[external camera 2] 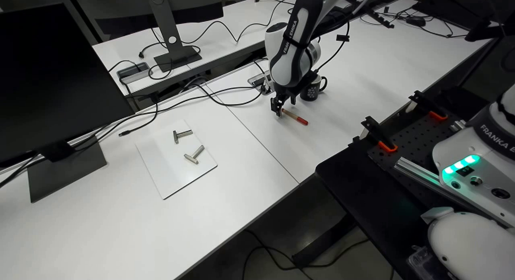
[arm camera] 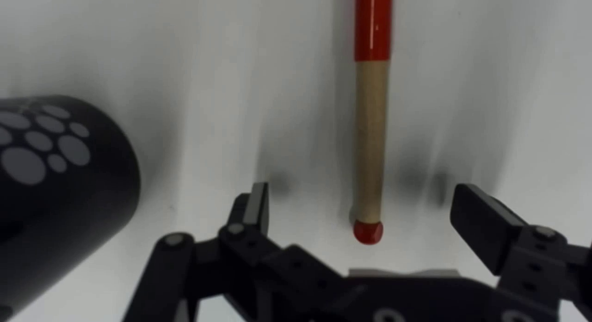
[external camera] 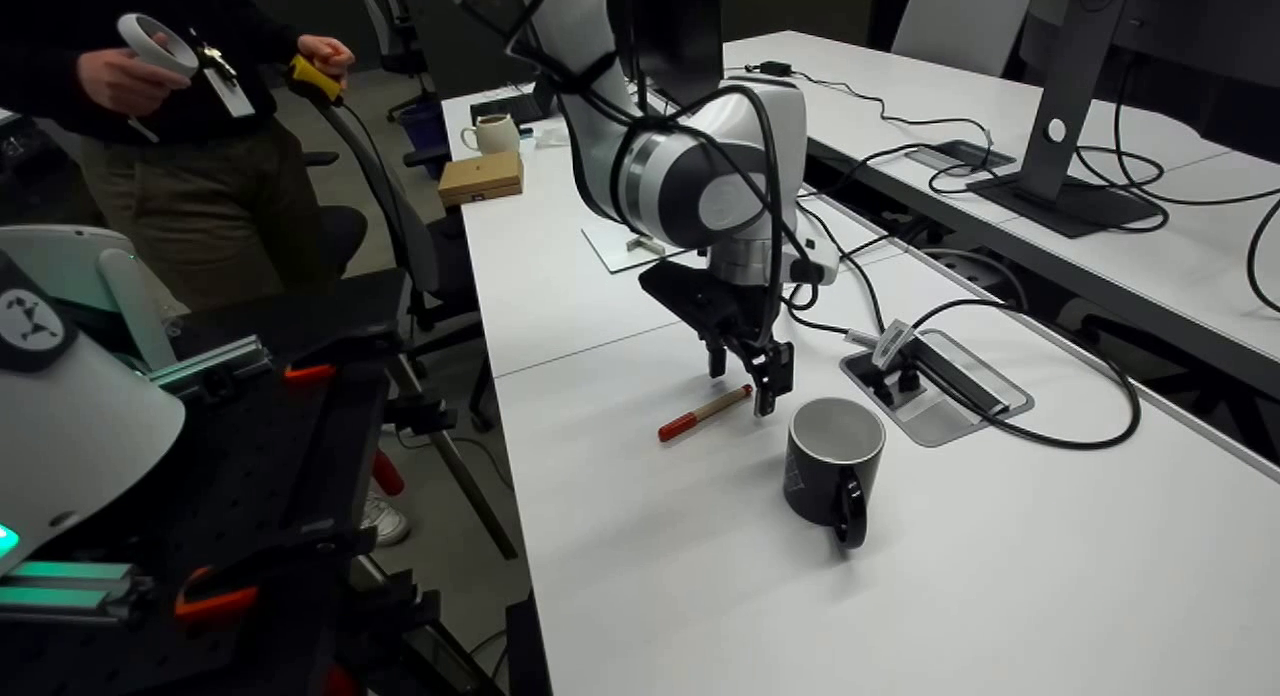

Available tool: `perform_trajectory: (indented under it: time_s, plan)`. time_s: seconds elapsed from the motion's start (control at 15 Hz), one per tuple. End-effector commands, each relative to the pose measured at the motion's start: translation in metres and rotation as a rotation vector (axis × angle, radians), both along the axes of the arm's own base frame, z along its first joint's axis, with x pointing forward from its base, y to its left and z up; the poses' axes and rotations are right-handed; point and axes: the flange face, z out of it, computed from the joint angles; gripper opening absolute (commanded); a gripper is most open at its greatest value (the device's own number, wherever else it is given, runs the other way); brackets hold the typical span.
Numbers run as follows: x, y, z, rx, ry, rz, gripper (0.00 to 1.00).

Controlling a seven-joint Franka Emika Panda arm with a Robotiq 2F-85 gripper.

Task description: Put the marker into the black cup.

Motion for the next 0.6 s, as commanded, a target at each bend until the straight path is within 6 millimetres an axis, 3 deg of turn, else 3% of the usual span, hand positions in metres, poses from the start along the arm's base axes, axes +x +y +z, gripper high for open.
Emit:
perform_trajectory:
  time_s: [0.0, 0.47, 0.53]
  plan:
    - [0.005, -0.004, -0.006, -0.02, 0.016, -0.023, 1.0]
    - [0.003, -0.007, -0.018, -0.023, 0.051, -0.034, 1.0]
    - [0.004, -0.007, -0.019, -0.023, 0.051, -0.038, 0.75]
